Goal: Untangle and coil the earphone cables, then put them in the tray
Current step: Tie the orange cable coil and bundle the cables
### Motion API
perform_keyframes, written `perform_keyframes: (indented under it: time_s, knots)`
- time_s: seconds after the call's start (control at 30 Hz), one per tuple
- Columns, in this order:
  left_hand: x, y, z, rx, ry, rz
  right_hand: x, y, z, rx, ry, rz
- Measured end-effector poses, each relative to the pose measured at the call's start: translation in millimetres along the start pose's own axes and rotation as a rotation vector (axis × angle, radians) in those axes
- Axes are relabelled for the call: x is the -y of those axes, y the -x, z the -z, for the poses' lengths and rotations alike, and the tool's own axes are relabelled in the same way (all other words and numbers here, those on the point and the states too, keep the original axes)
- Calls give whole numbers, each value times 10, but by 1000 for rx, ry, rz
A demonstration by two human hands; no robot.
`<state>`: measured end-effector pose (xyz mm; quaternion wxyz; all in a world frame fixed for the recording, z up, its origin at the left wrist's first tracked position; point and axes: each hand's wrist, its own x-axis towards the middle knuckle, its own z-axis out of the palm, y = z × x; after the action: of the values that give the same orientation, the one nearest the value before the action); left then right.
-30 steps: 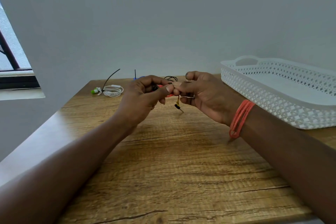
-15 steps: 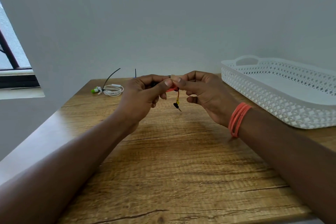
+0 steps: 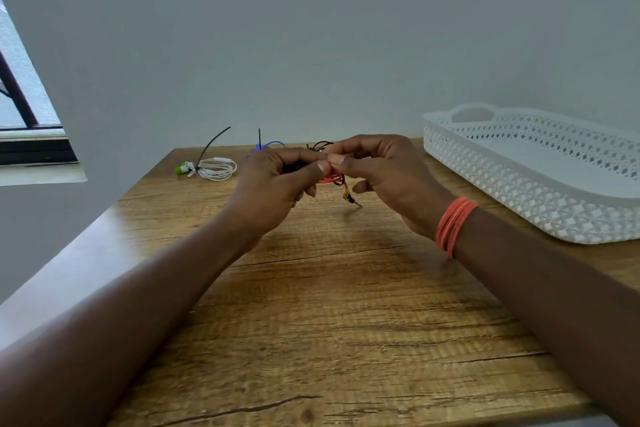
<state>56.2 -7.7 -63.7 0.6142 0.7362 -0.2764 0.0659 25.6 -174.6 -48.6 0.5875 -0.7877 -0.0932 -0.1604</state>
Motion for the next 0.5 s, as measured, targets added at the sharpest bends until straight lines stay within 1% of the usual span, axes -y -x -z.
perform_keyframes:
  time_s: [0.23, 0.4, 0.5]
  knots:
    - [-18, 13, -43, 34, 1, 30, -6, 2, 13, -51, 2, 55]
    - [-18, 8, -52, -7, 126, 149, -46, -1, -32, -131, 53, 102]
    - [-17, 3, -43, 6, 173, 192, -60, -3, -58, -103, 104, 91]
